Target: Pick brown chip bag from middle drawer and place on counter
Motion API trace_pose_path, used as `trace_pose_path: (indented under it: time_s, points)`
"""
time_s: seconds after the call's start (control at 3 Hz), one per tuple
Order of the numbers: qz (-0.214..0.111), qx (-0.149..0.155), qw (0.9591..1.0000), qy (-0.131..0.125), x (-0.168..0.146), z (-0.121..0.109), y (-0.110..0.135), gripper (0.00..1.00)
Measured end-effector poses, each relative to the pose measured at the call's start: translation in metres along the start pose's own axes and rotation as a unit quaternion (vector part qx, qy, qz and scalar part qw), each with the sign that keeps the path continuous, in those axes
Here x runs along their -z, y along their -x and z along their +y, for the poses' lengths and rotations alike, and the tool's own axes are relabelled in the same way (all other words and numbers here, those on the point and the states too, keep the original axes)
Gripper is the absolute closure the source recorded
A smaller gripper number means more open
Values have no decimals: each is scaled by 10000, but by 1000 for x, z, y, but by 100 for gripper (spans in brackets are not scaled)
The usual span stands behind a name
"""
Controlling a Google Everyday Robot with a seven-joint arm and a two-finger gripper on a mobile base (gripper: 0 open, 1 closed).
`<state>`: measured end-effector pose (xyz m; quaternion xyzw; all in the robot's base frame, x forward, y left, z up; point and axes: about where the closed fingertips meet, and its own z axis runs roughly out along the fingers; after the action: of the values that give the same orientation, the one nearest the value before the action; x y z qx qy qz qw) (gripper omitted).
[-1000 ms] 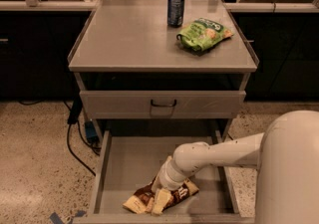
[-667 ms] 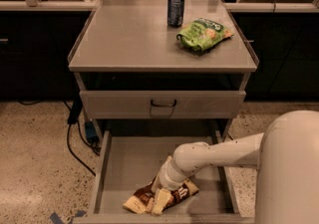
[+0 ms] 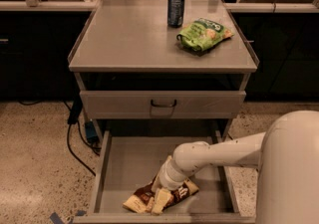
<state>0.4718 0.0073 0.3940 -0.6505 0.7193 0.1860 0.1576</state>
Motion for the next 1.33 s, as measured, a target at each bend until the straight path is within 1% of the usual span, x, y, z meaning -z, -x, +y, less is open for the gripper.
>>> trace_pose_path:
  time_s: [0.33, 1.33]
  points:
    - [36, 47, 10000, 33, 2, -1, 1, 100]
    - [36, 48, 10000, 33, 17, 2, 8, 100]
